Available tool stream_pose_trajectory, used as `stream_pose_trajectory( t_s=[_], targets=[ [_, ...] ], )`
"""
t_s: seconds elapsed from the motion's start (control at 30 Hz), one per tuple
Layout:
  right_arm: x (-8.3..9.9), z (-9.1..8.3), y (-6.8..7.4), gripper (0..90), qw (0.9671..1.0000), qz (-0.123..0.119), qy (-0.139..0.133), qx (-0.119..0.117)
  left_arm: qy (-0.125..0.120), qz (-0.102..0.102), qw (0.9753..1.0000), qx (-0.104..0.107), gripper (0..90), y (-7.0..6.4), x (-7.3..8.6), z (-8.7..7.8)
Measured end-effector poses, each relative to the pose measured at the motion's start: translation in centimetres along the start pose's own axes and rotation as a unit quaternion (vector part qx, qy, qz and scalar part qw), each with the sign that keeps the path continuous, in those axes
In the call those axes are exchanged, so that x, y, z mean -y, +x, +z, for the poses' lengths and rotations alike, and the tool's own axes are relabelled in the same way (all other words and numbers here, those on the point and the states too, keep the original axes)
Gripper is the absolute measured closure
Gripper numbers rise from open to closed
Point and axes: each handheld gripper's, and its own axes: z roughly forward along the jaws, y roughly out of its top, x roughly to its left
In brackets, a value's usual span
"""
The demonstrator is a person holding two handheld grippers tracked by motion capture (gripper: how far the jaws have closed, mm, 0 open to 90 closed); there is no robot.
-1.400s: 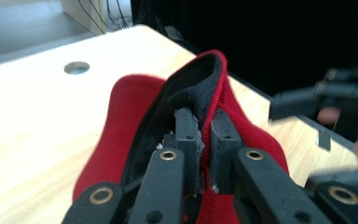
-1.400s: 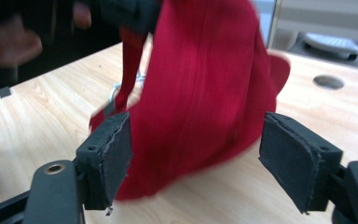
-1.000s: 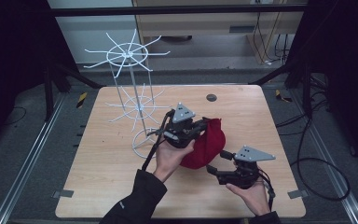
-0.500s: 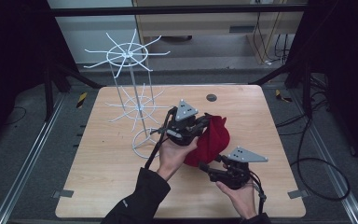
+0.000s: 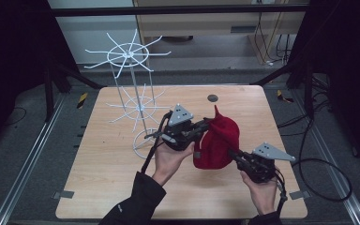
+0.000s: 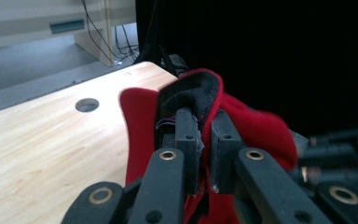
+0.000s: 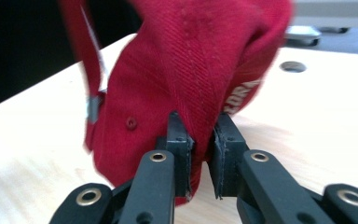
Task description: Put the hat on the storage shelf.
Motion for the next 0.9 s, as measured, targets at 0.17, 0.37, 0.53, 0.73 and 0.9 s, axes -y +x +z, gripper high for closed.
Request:
stream_pose_trajectory(
  t_s=[0.17,0.37,0.53,0.73,0.9],
  targets=[
    [-0.9,-0.7,-0.9,79.8,0.9995,-0.019,0.006,0.023,0.009,0.005,0.9999,0.004,83.8,-0.1,1.8,-0.6],
    [-2.1,-1.0,-0.8,79.8,0.9981,-0.052,0.015,0.029,0.014,0.004,0.9998,0.009,83.7,0.0,3.7,-1.3],
    [-3.6,-0.7,0.6,79.5,0.9914,-0.119,0.050,0.023,0.030,-0.002,0.9995,0.010,83.4,0.0,6.5,-2.2],
    [-4.2,0.6,3.0,78.7,0.9821,-0.170,0.080,-0.016,0.056,-0.001,0.9984,0.003,83.0,0.2,9.4,-3.2],
    [-3.9,2.0,5.2,78.2,0.9730,-0.200,0.101,-0.056,0.084,0.004,0.9964,-0.006,83.0,0.6,12.3,-5.0]
  ],
)
